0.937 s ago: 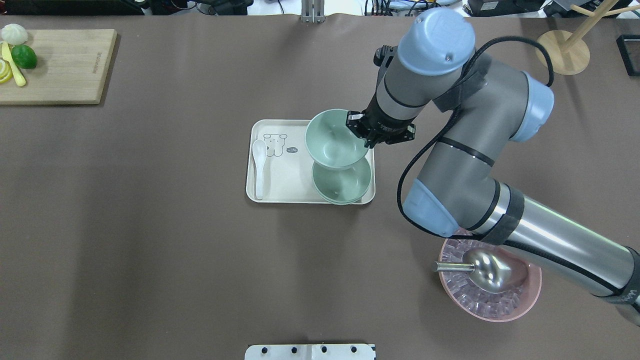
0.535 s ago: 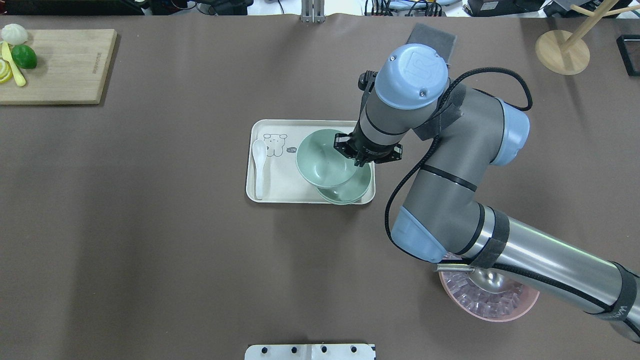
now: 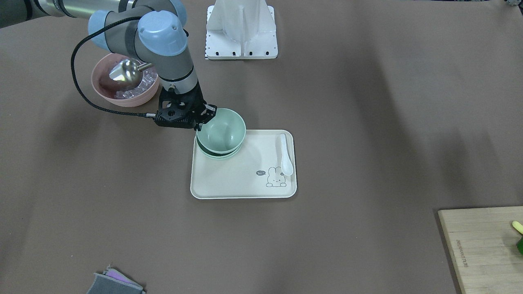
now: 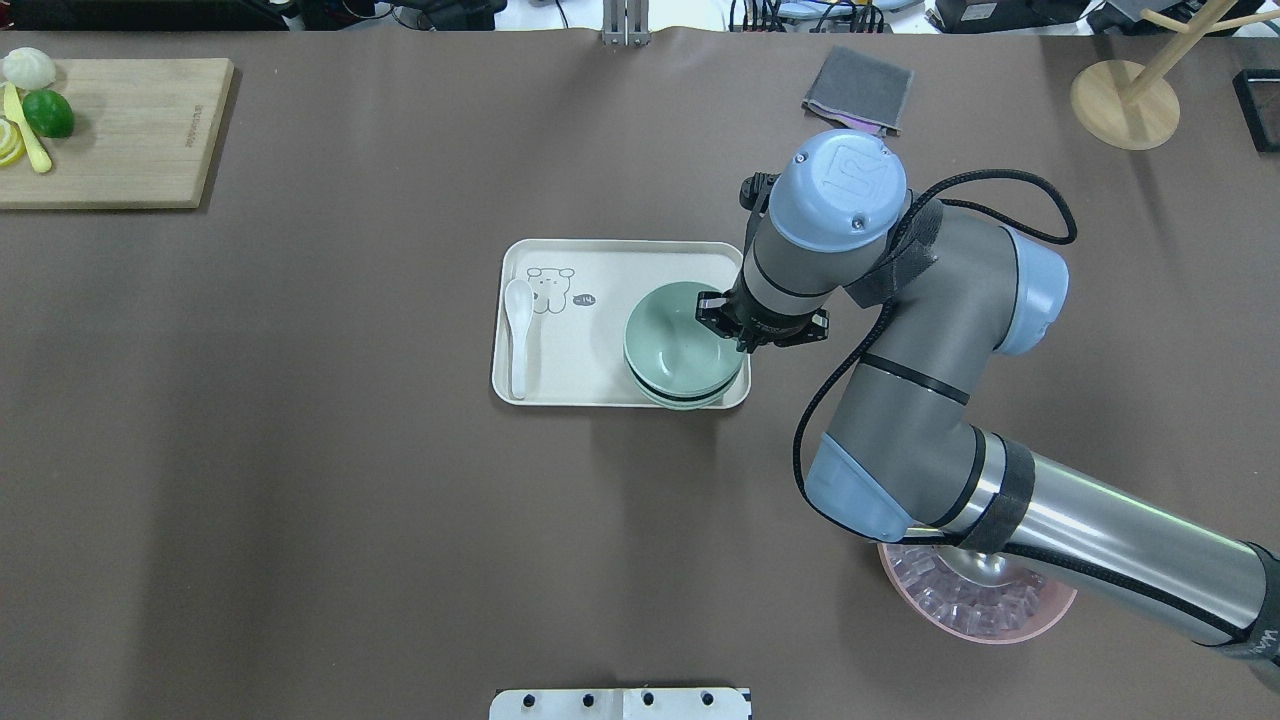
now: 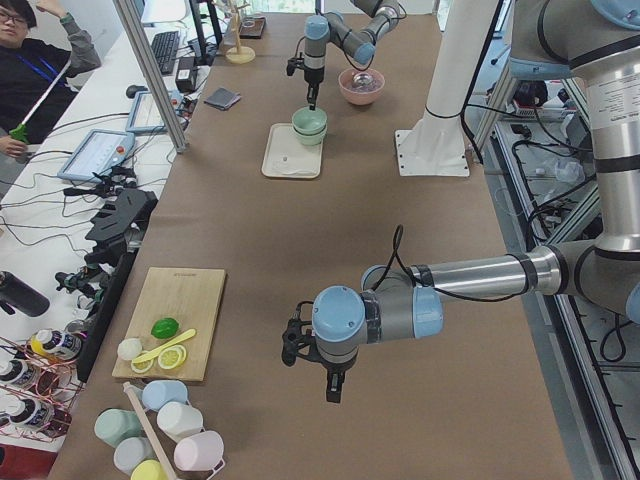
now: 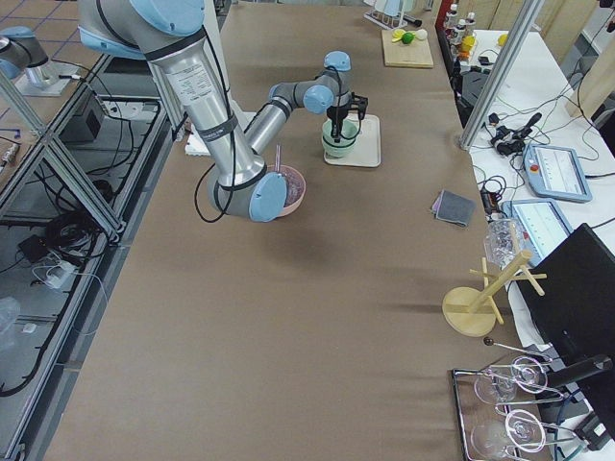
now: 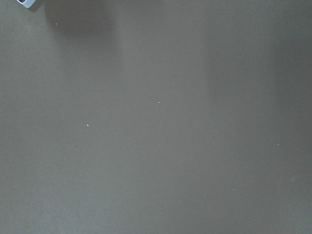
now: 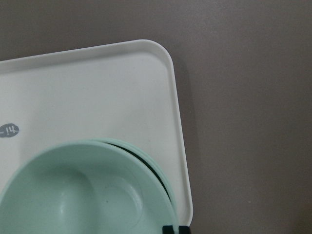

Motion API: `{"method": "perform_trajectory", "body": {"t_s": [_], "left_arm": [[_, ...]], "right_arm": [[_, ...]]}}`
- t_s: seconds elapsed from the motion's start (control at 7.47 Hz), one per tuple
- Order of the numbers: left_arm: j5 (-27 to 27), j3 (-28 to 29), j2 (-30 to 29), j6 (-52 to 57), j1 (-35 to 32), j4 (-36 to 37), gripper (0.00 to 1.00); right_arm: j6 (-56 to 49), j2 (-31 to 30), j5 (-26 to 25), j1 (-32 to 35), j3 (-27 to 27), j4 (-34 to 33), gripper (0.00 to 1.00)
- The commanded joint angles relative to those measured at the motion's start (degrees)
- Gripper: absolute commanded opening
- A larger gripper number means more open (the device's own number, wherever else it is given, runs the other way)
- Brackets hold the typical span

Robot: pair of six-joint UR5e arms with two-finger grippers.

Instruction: Stack green bowls together

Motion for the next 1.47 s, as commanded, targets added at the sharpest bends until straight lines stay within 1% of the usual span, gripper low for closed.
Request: {"method": "perform_trajectory", "body": {"t_s": [0.0, 1.34], "left_arm": [[0.0, 0.0, 0.0, 0.0, 0.0, 0.0, 0.98], [0.0, -0.6, 0.0, 0.0, -0.1, -0.3, 0.98]], "right_arm": [[0.0, -0.2, 0.0, 0.0, 0.0, 0.0, 0.0], [0.1, 0.1, -0.1, -0.8, -0.5, 0.1, 0.0]]}}
